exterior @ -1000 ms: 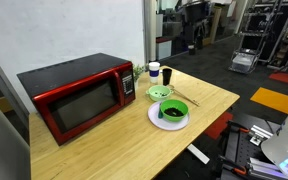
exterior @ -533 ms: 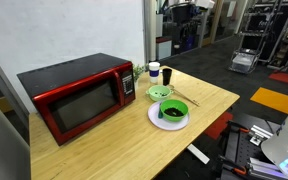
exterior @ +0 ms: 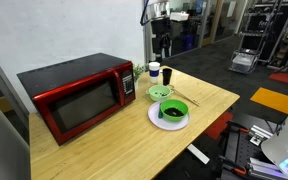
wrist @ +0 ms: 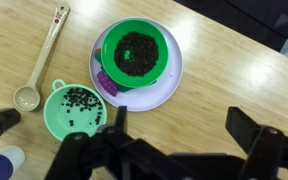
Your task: Open the microwave
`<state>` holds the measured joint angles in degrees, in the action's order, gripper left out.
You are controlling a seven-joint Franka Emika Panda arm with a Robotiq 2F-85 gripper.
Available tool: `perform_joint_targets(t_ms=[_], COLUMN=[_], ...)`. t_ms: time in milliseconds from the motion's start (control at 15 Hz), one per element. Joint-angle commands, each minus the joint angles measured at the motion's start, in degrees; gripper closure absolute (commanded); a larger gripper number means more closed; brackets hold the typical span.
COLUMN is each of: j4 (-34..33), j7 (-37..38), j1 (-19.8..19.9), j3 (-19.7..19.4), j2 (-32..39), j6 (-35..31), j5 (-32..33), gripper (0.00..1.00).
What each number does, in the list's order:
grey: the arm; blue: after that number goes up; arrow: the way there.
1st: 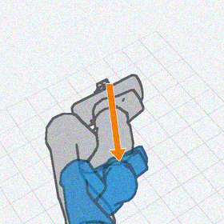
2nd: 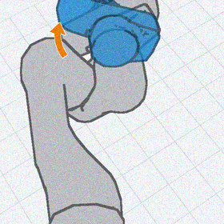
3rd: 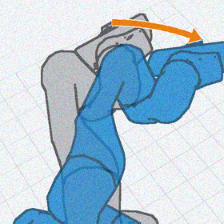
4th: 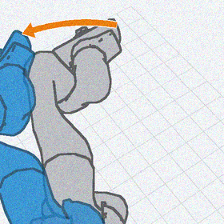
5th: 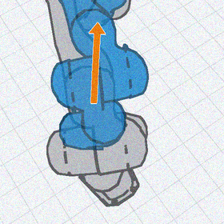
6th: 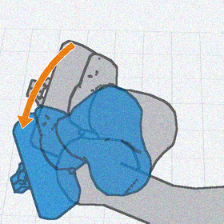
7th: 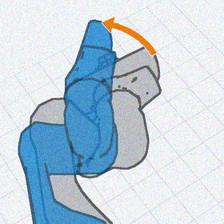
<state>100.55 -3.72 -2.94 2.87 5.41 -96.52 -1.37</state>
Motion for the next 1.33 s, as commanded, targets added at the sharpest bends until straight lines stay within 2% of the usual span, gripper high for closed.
perform_joint_targets(t_ms=[0, 667, 1000, 1267], j4=[-0.98, -3.46, -3.82, -3.49], j7=[0.05, -0.52, 0.92, 3.02], j1=[-0.12, -0.13, -0.64, -2.37], j3=[0.09, -0.01, 0.61, 1.6], j2=[1.02, 2.89, 6.82, 11.06], j6=[0.29, 0.53, -6.74, -10.86], j5=[0.04, 0.78, -2.34, -1.16], gripper=[0.0, 0.0, 0.0, 0.0])
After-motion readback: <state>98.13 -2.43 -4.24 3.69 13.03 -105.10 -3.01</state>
